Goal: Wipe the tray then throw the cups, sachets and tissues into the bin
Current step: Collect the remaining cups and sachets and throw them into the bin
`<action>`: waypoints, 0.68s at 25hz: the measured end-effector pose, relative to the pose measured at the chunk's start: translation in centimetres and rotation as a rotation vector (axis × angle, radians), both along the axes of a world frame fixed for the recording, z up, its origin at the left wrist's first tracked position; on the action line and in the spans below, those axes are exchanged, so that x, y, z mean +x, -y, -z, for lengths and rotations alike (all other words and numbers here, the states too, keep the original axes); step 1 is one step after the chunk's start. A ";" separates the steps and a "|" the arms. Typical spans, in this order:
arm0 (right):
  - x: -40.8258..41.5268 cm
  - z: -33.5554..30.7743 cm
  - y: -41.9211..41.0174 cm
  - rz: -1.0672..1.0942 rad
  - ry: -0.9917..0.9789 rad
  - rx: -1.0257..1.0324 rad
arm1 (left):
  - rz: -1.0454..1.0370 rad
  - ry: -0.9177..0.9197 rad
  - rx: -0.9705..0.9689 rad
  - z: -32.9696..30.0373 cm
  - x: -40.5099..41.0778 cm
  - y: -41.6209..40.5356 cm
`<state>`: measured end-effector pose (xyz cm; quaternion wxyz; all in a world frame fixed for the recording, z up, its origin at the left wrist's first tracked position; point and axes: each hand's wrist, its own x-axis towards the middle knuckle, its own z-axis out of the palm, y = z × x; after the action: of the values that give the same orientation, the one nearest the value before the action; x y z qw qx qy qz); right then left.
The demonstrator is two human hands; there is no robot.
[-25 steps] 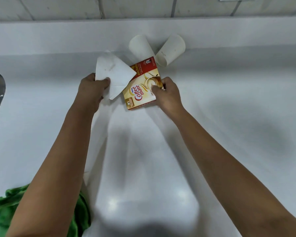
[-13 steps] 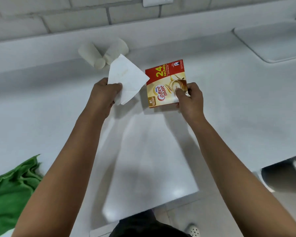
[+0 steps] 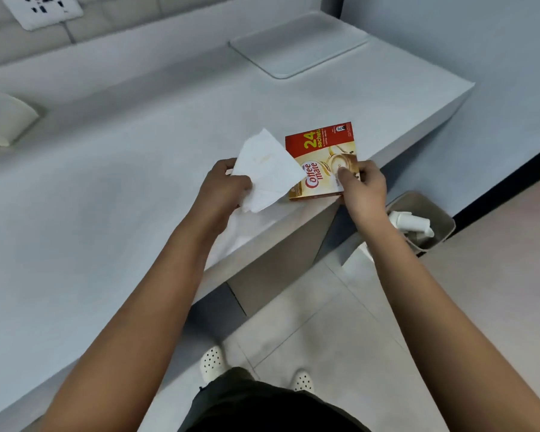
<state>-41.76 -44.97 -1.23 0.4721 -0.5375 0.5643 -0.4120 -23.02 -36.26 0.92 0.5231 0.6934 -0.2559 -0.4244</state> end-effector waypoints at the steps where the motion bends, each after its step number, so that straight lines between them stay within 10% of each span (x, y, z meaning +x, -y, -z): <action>1: -2.5 0.2 0.6 0.046 -0.006 0.006 | 0.043 0.001 0.000 0.3 -2.3 1.1; 17: -22.2 6.9 14.9 0.495 -0.186 0.170 | 0.595 0.145 0.026 3.5 -19.3 23.1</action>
<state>-63.98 -59.92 -8.17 0.3465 -0.3771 0.7521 -0.4148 -42.30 -59.40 -2.53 0.3471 0.6230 -0.4789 -0.5118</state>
